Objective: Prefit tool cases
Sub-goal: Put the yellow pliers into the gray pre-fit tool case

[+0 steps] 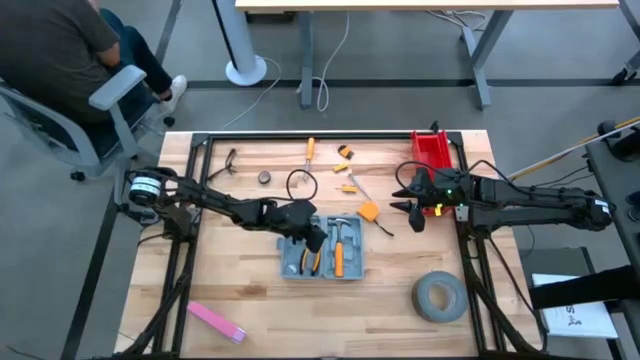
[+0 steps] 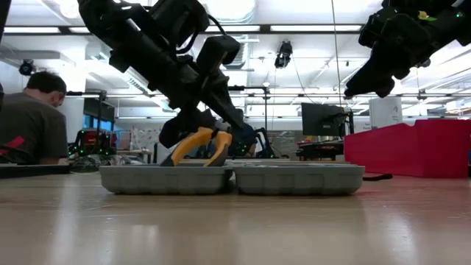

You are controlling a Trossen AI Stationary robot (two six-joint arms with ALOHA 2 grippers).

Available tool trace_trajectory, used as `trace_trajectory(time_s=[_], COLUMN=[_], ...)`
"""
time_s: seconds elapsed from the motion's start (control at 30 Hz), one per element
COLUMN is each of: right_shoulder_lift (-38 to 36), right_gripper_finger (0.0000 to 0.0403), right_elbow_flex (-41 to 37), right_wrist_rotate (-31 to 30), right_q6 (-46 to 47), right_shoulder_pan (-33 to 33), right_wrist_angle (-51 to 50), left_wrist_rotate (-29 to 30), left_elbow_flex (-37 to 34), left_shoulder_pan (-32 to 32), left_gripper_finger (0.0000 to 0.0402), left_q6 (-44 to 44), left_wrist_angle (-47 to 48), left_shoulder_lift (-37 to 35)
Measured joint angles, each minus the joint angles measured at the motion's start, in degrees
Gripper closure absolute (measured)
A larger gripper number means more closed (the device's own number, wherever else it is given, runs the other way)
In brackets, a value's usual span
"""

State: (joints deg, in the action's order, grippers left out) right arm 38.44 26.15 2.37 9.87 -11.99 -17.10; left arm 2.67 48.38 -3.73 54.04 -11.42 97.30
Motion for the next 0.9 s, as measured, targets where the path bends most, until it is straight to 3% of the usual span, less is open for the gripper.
trace_trajectory(time_s=[0.27,0.63,0.9], right_shoulder_lift=[0.00,0.00,0.00], right_gripper_finger=[0.0266,0.0283,0.0281], right_elbow_flex=[0.00,0.00,0.00], right_wrist_rotate=[0.00,0.50,0.57], right_q6=[0.00,0.00,-0.37], right_shoulder_pan=[0.00,0.00,0.00], right_wrist_angle=[0.00,0.01,0.44], left_wrist_rotate=[1.23,2.33,1.82], left_elbow_flex=[0.00,0.00,0.44], left_shoulder_pan=[-0.46,-0.50,-0.54], left_gripper_finger=[0.0288,0.0285,0.0280], left_q6=[-0.64,-0.32,-0.23], left_wrist_angle=[0.16,10.60,11.19], left_shoulder_lift=[0.04,-2.44,-4.70])
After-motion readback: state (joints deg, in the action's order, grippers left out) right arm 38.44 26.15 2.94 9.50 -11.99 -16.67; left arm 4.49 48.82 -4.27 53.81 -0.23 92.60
